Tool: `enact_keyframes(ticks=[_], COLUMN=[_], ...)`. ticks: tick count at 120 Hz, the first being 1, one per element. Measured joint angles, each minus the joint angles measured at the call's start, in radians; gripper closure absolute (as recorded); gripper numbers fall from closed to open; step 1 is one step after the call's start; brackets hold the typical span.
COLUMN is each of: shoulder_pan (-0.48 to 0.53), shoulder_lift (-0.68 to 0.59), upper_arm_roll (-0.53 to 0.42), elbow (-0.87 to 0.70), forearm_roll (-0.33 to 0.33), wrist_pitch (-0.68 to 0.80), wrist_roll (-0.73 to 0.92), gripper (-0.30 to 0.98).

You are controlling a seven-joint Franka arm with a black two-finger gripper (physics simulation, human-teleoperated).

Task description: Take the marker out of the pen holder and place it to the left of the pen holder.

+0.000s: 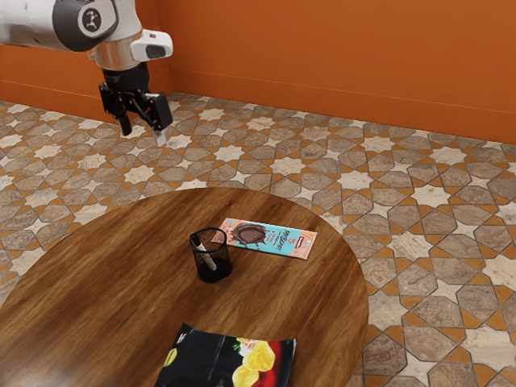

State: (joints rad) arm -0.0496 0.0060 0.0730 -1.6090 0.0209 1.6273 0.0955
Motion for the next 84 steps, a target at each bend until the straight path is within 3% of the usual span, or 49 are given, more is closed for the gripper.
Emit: enact_keyframes(ticks=[12, 43, 69, 84], shoulder_pan=[0.006, 0.022, 0.043, -0.035], shoulder_lift=[-0.002, 0.033, 0.035, 0.082], upper_arm_roll=[0.001, 0.011, -0.001, -0.003], elbow=[-0.028, -0.392, -0.421, -0.416], forearm_roll=[-0.002, -0.041, -0.092, -0.115], wrist_pitch=[0.009, 0.203, 0.329, 0.382], wrist_roll=[0.008, 0.021, -0.04, -0.107], gripper=[0.02, 0.02, 0.02, 0.02])
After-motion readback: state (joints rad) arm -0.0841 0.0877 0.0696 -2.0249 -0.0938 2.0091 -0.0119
